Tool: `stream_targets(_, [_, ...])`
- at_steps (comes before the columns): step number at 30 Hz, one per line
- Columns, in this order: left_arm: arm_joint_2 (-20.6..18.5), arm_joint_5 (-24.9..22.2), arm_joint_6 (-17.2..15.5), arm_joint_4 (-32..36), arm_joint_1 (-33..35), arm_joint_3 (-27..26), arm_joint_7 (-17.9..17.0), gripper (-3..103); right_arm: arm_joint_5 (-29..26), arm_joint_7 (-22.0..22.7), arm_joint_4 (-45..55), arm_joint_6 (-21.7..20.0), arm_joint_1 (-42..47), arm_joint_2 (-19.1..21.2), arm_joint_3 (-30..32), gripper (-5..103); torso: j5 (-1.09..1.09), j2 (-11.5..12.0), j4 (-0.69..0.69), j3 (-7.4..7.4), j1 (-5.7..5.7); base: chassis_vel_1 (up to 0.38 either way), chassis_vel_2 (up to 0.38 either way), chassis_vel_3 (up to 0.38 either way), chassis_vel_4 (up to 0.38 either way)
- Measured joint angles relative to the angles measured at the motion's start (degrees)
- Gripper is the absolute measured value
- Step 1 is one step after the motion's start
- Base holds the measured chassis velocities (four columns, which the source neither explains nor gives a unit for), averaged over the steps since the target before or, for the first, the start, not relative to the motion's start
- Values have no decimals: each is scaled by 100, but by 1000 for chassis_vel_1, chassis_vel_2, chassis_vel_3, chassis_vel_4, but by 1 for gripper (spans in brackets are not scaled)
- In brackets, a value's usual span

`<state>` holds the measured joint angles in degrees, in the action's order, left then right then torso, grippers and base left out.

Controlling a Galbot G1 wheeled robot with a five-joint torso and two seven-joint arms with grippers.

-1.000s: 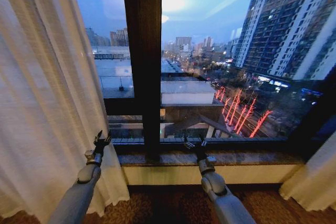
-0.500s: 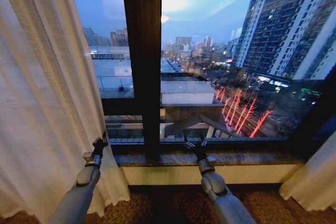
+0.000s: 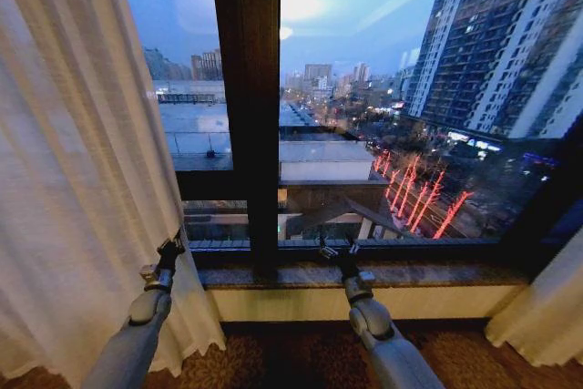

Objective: Open the curtains by pulling them apart, changing their state from closed to fully open.

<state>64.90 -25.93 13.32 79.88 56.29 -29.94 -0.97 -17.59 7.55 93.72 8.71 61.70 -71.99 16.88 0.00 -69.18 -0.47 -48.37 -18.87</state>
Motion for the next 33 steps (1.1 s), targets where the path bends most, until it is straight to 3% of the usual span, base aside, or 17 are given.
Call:
stream_targets(14, [55, 22, 9, -30, 7, 3, -3, 0, 0, 0, 0, 0, 0, 0, -1, 100, 0, 0, 1, 0, -1, 209, 209, -194, -216])
stream_targets(33, [56, 34, 79, 129, 168, -70, -21, 0, 0, 0, 0, 0, 0, 0, -1, 100, 0, -1, 1, 0, 0, 351, 343, -365, -353])
